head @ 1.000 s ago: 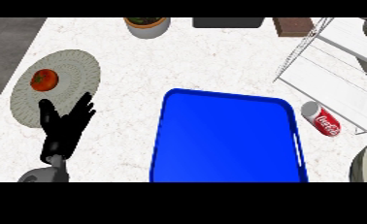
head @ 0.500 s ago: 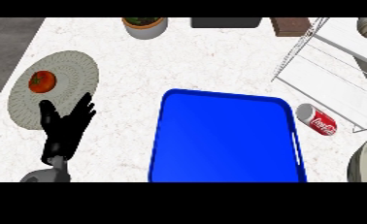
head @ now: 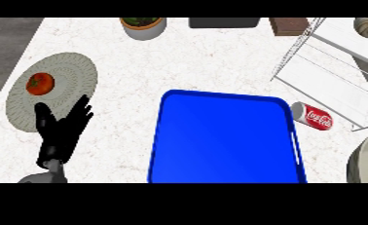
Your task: Pick the cupcake from the tray and place it in the tiered shelf
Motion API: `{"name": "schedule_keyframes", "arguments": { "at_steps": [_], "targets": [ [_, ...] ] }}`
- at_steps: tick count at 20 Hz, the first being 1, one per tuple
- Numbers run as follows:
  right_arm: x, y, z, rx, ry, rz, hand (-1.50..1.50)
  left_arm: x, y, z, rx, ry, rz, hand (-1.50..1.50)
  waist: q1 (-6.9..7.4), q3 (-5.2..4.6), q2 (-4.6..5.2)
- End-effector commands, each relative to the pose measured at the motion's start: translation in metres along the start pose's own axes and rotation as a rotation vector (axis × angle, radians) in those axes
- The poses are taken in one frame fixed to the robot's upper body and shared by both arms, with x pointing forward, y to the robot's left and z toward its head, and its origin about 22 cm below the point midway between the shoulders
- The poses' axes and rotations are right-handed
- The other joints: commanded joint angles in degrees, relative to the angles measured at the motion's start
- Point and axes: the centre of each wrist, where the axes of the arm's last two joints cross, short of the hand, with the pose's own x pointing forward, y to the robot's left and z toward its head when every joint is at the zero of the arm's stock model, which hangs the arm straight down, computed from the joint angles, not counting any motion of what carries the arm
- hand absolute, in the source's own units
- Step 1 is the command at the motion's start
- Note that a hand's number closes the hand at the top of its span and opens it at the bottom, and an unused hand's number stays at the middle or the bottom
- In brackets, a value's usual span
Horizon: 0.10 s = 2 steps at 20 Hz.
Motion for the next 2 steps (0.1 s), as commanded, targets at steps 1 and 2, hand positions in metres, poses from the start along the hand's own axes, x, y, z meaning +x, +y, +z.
{"name": "schedule_keyframes", "arguments": {
  "at_steps": [1, 2],
  "targets": [
    [0.003, -0.050, -0.005, 0.008, -0.003, -0.006, -1.50, -0.014, -0.014, 0.001, -0.001, 0.010, -0.004, 0.00, -0.08, -0.01, 0.05],
    [-0.005, -0.063, -0.008, 0.037, -0.020, 0.000, -1.50, -0.008, -0.004, -0.003, 0.009, 0.007, -0.008, 0.00, -0.33, 0.01, 0.02]
  ]
}}
